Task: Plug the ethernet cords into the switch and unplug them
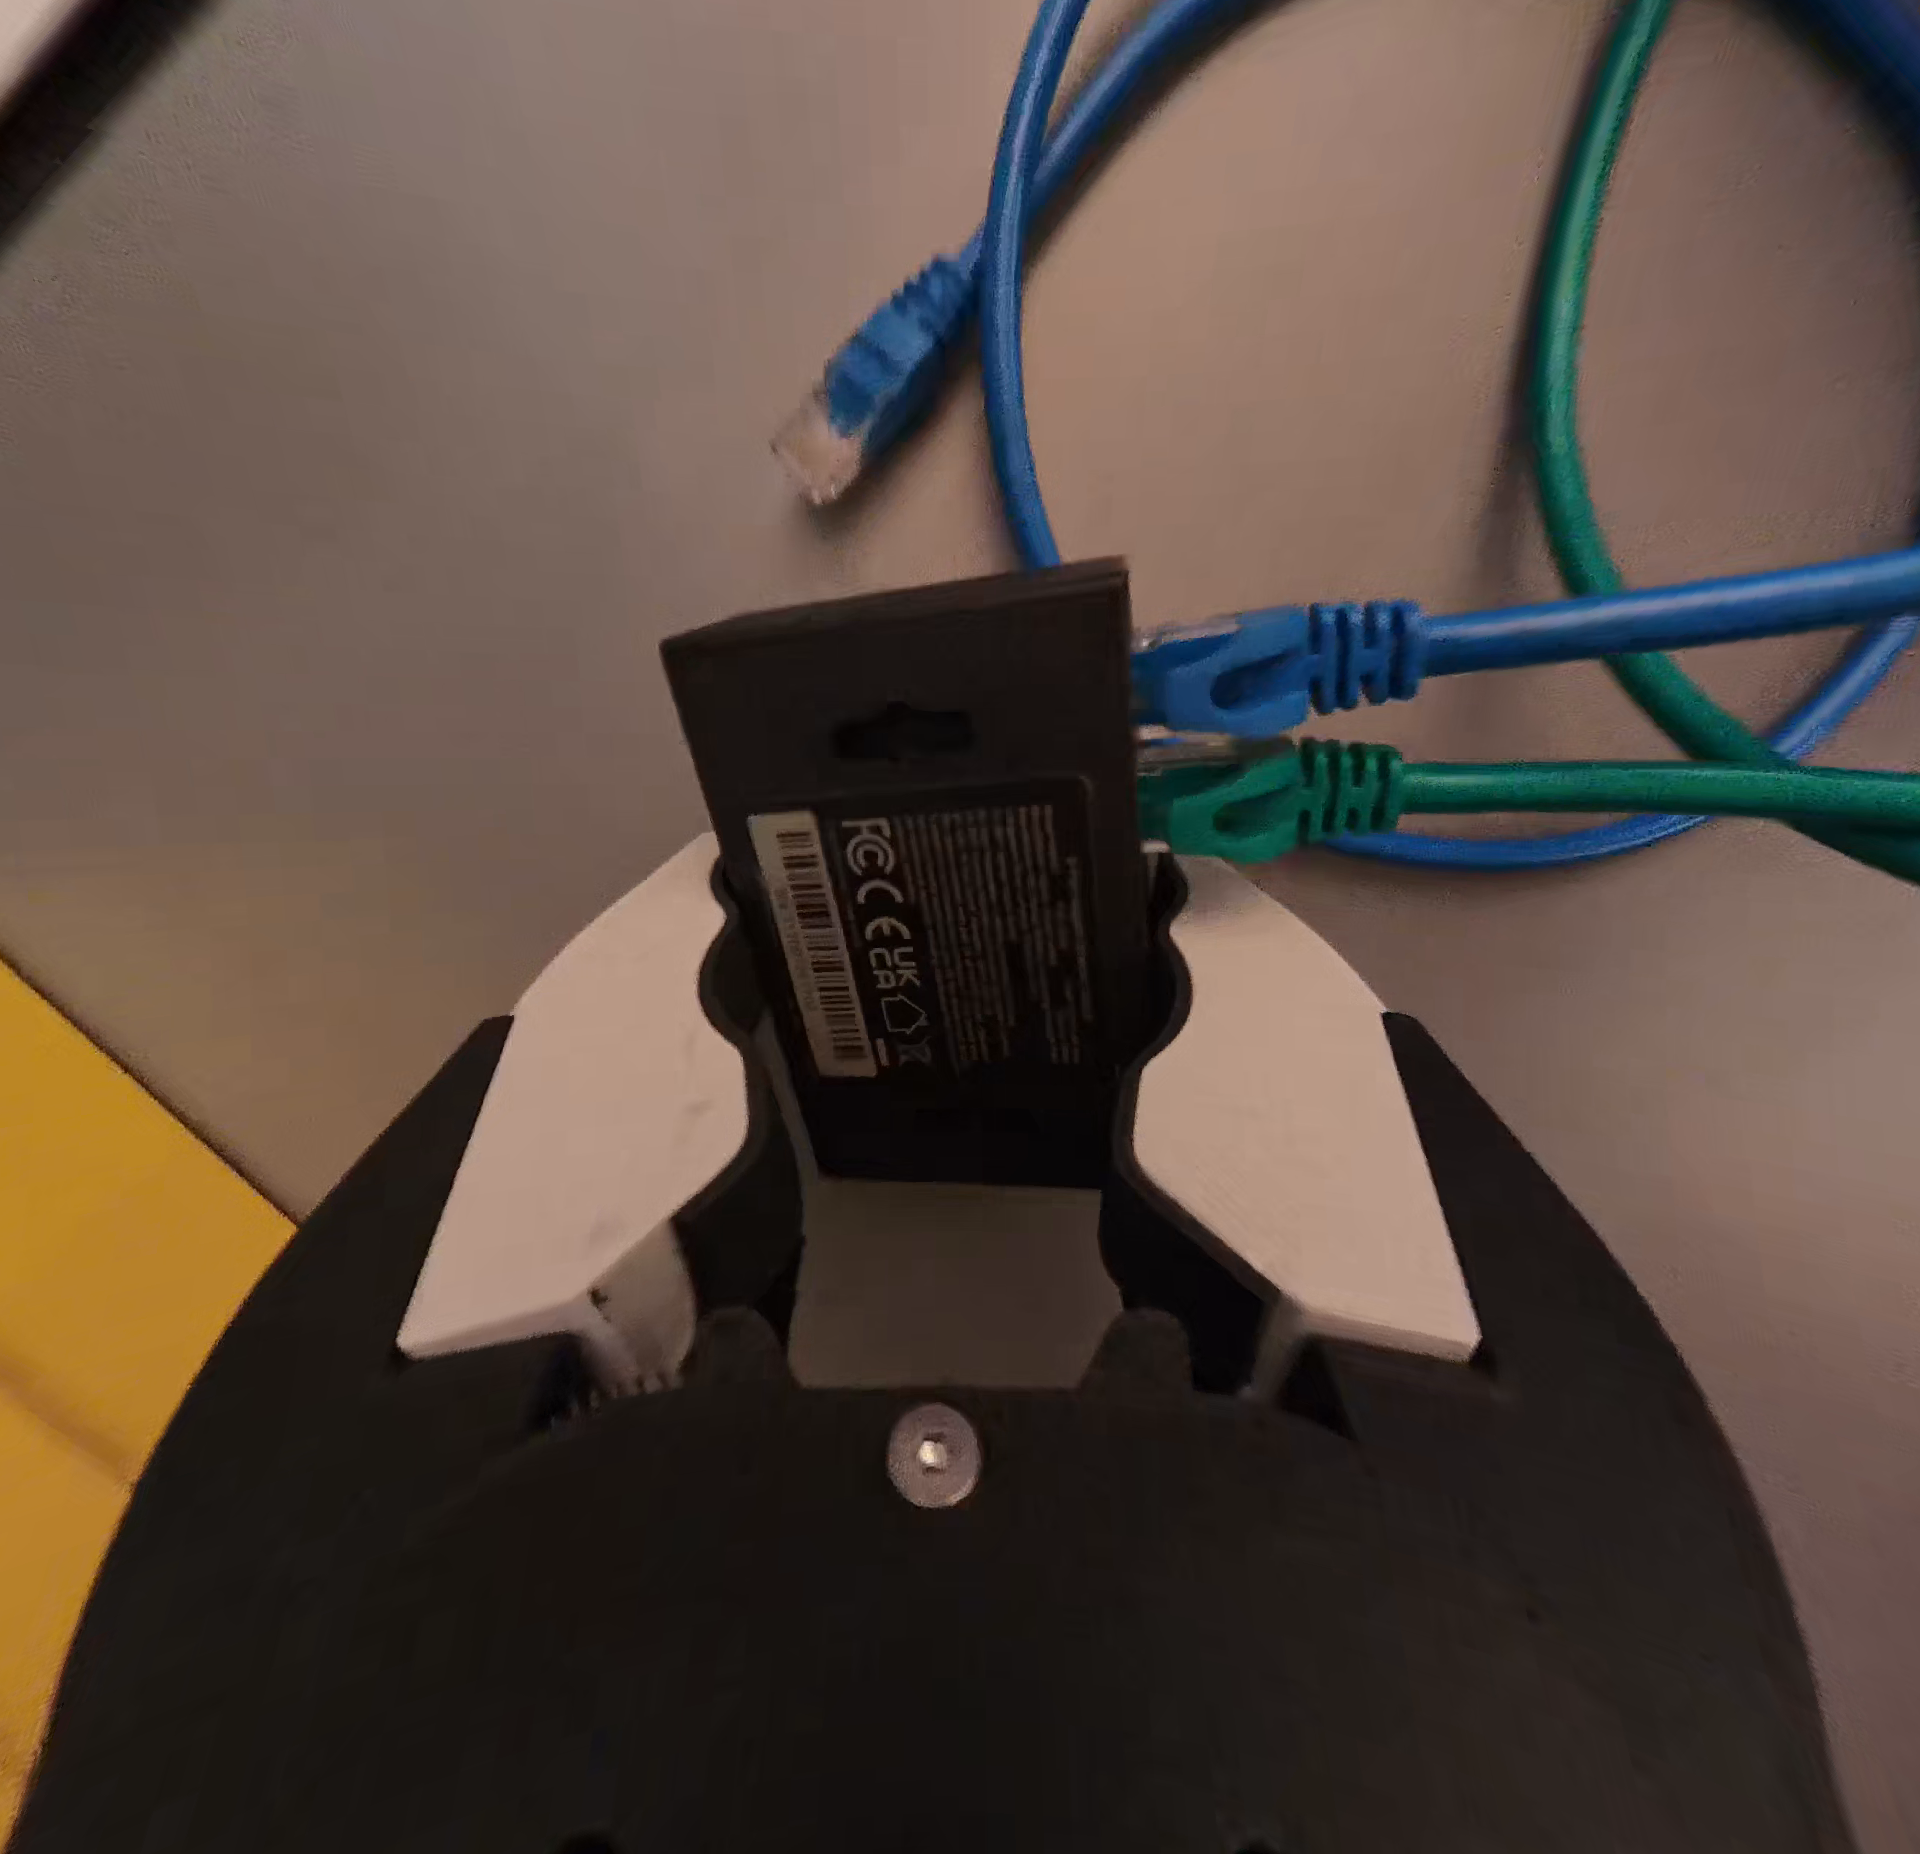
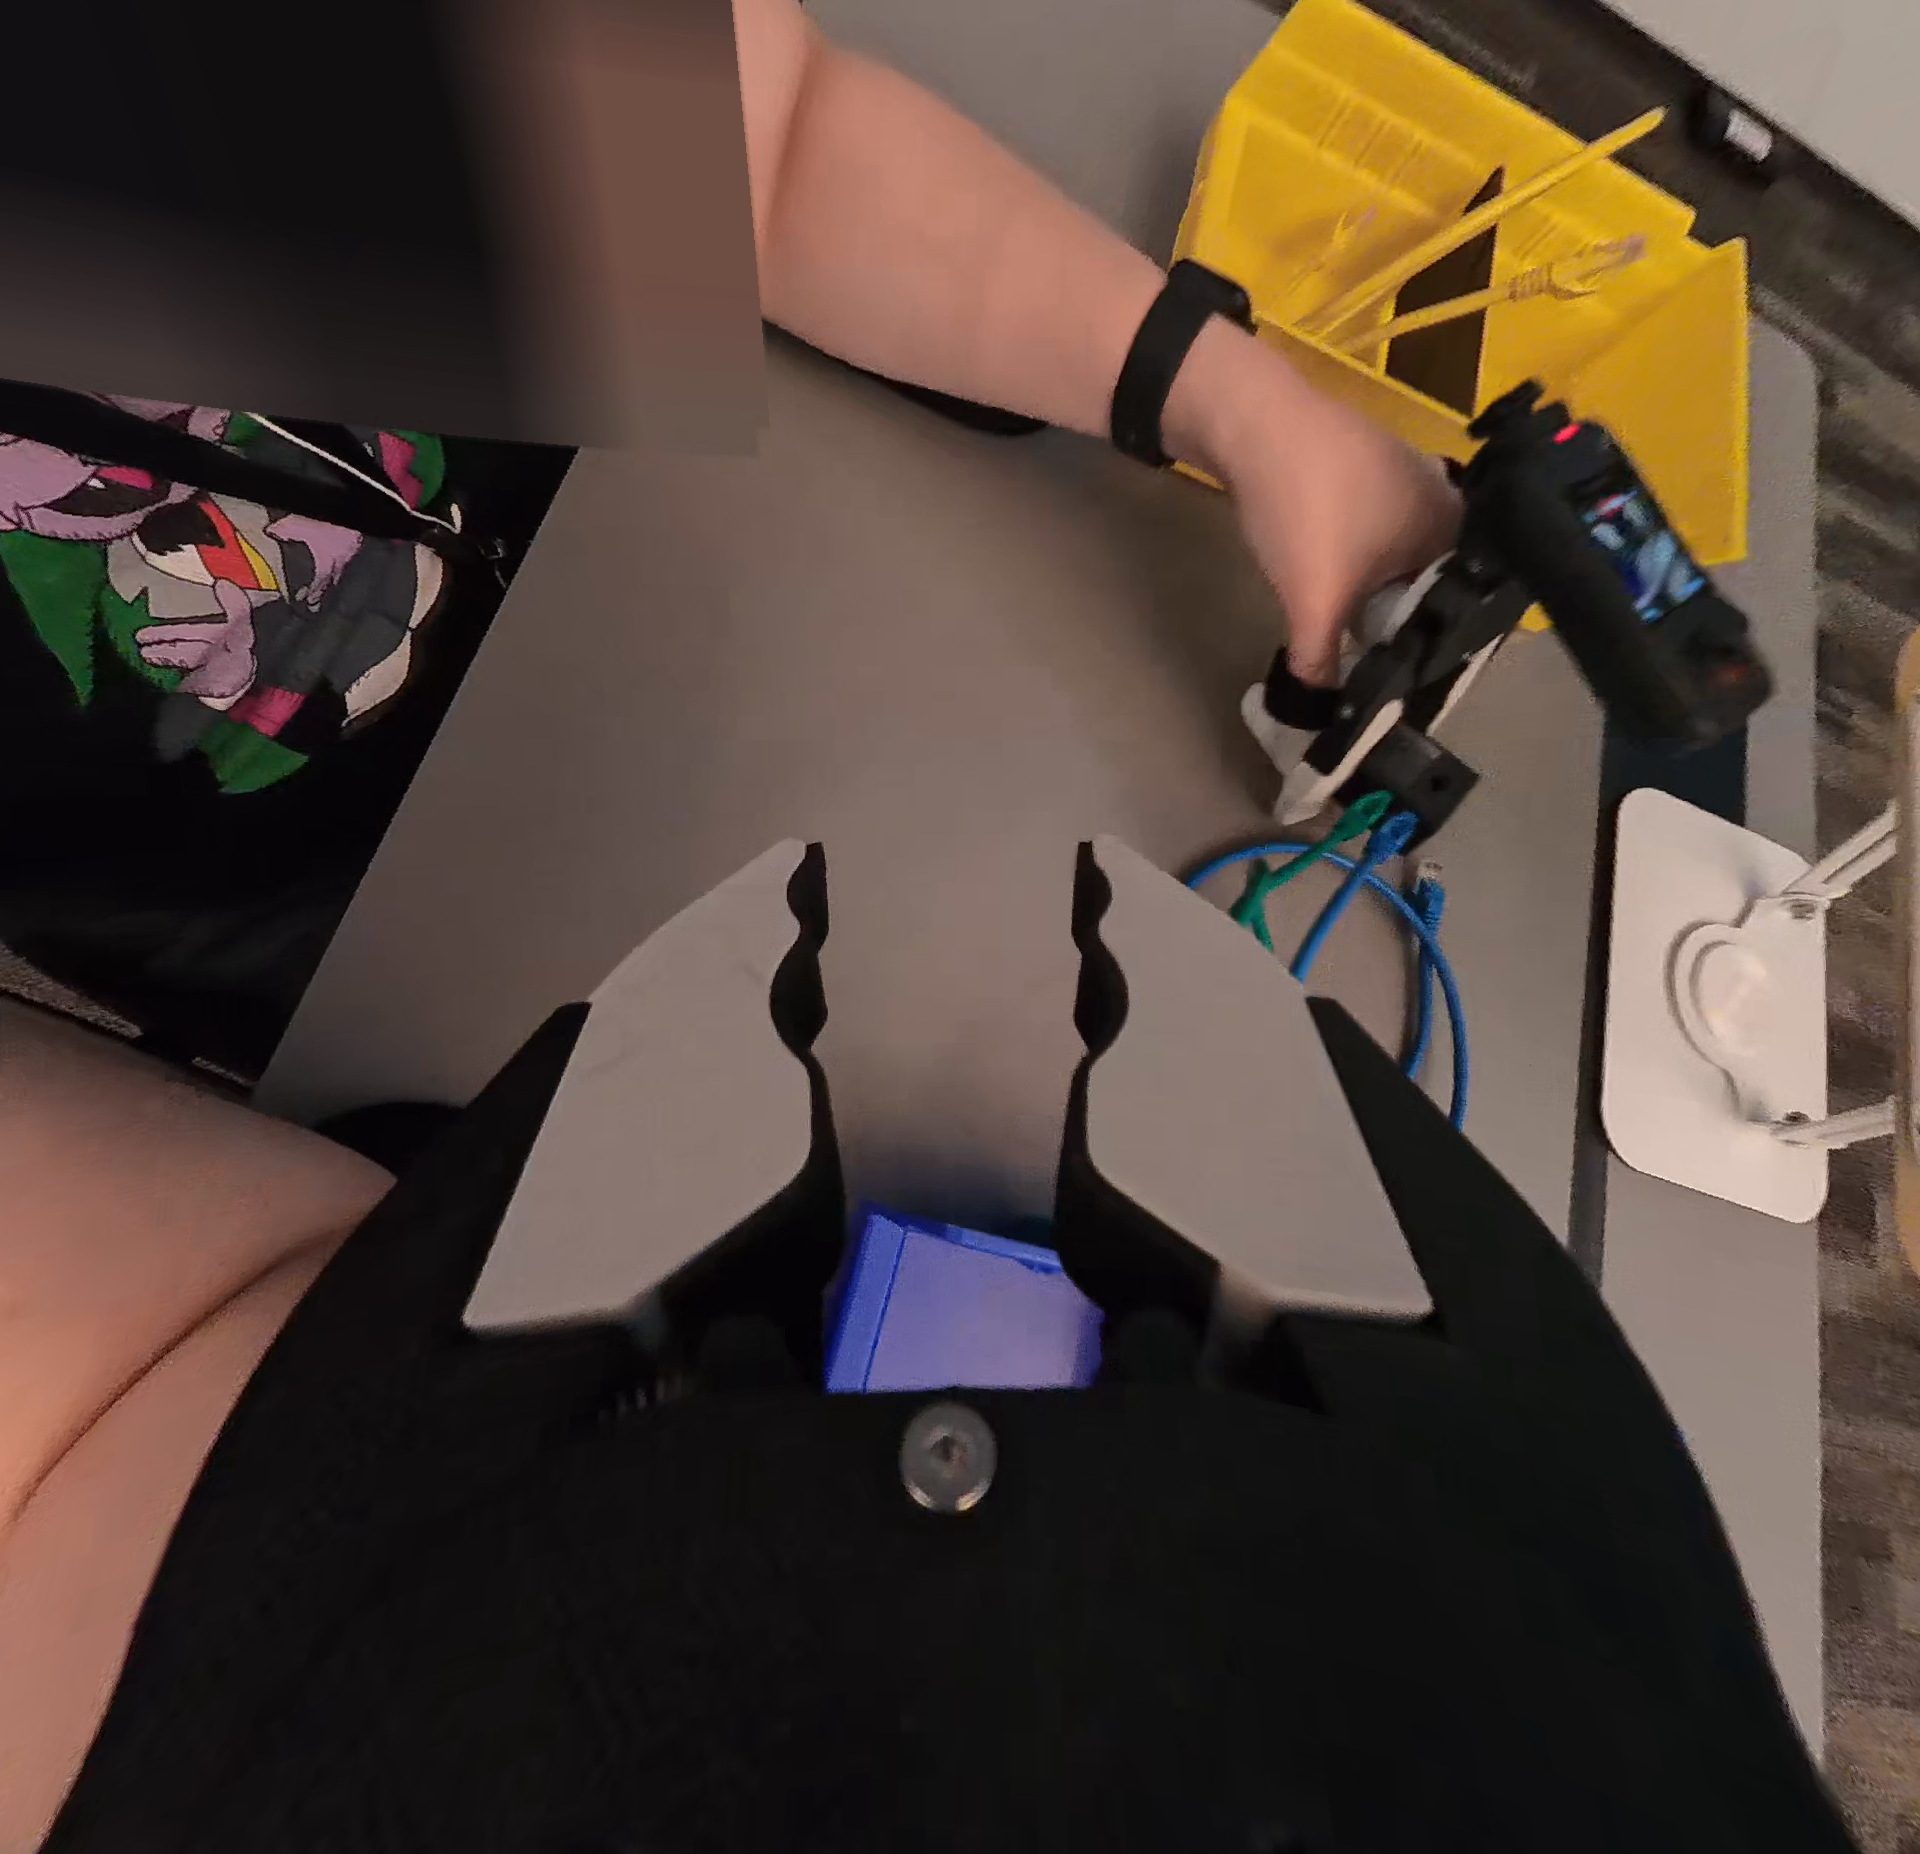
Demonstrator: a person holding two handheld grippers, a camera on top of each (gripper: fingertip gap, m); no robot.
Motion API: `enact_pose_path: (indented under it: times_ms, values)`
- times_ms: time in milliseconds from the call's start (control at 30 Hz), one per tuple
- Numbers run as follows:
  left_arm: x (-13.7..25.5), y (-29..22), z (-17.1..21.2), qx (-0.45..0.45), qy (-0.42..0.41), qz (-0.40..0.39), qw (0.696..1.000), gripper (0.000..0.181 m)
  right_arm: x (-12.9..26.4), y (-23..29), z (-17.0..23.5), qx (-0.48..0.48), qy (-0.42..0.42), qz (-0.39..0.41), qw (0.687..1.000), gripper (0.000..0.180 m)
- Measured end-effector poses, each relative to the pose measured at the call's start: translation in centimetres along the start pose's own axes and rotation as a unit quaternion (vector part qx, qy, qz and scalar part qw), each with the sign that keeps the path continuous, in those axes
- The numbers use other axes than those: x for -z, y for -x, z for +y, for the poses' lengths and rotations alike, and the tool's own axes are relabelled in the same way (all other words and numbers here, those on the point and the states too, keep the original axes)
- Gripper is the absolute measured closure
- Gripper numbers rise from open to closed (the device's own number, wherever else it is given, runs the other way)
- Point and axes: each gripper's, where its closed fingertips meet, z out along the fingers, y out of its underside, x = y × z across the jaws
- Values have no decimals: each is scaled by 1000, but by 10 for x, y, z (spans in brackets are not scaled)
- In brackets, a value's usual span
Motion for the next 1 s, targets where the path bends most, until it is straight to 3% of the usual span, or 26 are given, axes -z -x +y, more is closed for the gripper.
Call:
enact_pose_path:
  times_ms: [33,167,300,433,567,633,700,800,900,933,1000]
  values:
    - [-2,-3,0,8,-3,11,1000,110,3,0,0,3,-5,3,1000,133]
    - [-2,-5,0,17,-3,24,1000,114,10,2,-5,14,-29,6,999,133]
    - [3,-9,8,36,36,39,998,97,11,6,-6,37,-36,4,999,133]
    - [29,-18,6,48,38,59,996,98,6,15,-8,53,-37,-20,998,134]
    - [85,-16,-8,16,-10,-1,1000,103,2,16,-8,59,-35,-33,997,134]
    - [133,-11,-16,-17,-65,-58,996,115,1,16,-9,58,-39,-39,997,134]
    - [195,8,-19,-32,-148,-144,978,116,0,15,-9,56,-42,-42,997,134]
    - [284,46,-1,15,-297,-238,924,108,-1,13,-8,55,-41,-41,997,134]
    - [306,52,37,145,-340,-113,922,90,-5,10,-6,49,-34,-42,997,134]
    - [301,51,49,178,-315,-76,929,89,-7,9,-5,47,-32,-44,997,135]
    - [284,62,75,207,-239,-90,945,94,-10,6,-3,41,-25,-45,998,135]
